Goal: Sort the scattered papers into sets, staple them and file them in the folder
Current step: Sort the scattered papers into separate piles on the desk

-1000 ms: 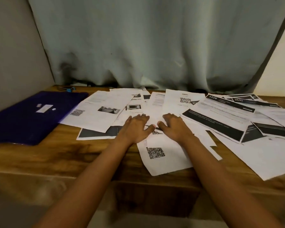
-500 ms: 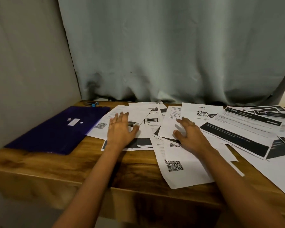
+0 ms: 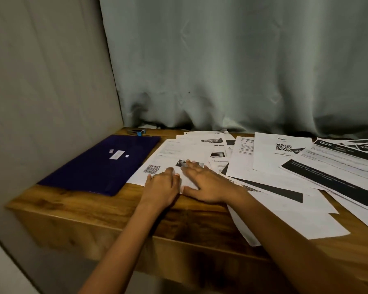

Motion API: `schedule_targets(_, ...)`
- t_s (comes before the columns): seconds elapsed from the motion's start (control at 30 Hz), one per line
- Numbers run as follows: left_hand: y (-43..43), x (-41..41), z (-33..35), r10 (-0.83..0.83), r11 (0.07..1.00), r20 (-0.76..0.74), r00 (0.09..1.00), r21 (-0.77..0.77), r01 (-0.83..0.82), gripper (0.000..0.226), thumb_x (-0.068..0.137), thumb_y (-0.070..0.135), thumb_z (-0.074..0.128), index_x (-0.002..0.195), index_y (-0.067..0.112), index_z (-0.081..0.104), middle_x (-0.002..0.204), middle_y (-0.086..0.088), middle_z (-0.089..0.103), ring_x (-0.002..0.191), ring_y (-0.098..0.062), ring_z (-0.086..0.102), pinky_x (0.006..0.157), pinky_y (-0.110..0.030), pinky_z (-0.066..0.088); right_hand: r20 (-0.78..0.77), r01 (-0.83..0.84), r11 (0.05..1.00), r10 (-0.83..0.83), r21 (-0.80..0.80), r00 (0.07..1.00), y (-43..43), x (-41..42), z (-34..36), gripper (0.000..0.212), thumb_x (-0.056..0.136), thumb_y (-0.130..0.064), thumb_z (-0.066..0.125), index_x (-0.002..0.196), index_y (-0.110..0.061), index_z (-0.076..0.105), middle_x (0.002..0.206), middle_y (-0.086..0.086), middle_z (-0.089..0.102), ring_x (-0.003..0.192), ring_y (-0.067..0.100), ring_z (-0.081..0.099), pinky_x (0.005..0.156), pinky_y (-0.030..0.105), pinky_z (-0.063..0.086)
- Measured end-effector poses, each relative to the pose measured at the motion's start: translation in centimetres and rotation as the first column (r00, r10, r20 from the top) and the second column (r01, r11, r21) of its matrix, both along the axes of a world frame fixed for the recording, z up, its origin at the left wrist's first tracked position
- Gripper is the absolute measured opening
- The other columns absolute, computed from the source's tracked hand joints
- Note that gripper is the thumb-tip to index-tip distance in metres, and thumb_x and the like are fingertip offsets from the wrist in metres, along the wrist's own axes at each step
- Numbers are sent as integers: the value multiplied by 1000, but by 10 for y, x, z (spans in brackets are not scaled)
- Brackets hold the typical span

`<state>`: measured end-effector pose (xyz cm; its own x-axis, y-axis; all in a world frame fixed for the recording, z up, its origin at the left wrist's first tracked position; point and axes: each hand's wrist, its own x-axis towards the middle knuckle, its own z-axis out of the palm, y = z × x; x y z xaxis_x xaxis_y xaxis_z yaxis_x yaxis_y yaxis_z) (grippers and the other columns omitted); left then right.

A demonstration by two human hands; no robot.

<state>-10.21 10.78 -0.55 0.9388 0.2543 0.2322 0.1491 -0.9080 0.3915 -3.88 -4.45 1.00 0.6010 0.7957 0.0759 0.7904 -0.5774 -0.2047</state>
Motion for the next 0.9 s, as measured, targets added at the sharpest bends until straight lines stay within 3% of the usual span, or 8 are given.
schedule_targets(0.07,12,-8,2,21,999,112,994,-49,-16,45,103,35,31,135,9,47,131,-14,58,123,-27,51,111,-44,32,-56,-11,992,4,-126,998,0,-9,-4,74,93,-61,38,153,-25,14,161,1,6,148,20,8,119,42,10)
schedule_targets(0.13,28,-16,2,63,998,131,989,-15,-61,47,103,37,33,139,10,44,139,-12,52,130,-25,44,116,-45,25,-137,-2,980,-26,-199,990,-4,-23,-4,76,90,-67,36,152,-31,12,161,-3,6,147,20,11,119,44,16)
schedule_targets(0.23,56,-26,-2,125,990,5,992,59,-125,55,102,44,28,148,15,32,154,-10,32,144,-26,23,118,-45,6,-149,26,970,-63,-241,987,-9,-53,-2,78,88,-71,34,152,-35,7,161,-7,0,148,21,8,117,45,16)
schedule_targets(0.4,70,-33,-9,138,990,-135,981,17,-137,64,100,52,30,151,14,24,158,-11,22,147,-27,13,118,-44,-4,-74,51,976,-67,-211,995,-9,-96,-6,85,85,-74,28,153,-29,4,161,-4,-3,148,15,0,119,38,4)
schedule_targets(0.57,64,-34,-2,150,989,-157,976,27,-148,72,97,58,30,152,13,18,158,-9,21,148,-29,11,117,-45,-7,-49,64,988,-71,-142,996,-12,-115,-16,106,61,-83,5,153,-29,3,161,-4,-5,148,14,-4,116,32,-4)
schedule_targets(0.73,55,-31,-2,163,986,-207,965,56,-154,84,90,61,49,151,12,17,158,-10,22,147,-30,13,117,-47,-3,-7,80,993,-81,-84,997,-19,-123,-29,101,64,-80,2,153,-31,2,160,-6,-7,147,12,-7,111,26,-12)
schedule_targets(0.9,48,-28,2,167,980,-85,982,-97,-175,78,86,37,68,147,13,25,148,-11,38,138,-30,33,118,-49,7,69,92,995,-90,-32,994,-19,-122,-39,96,70,-77,0,153,-29,6,160,-4,-1,148,13,-3,112,28,-13)
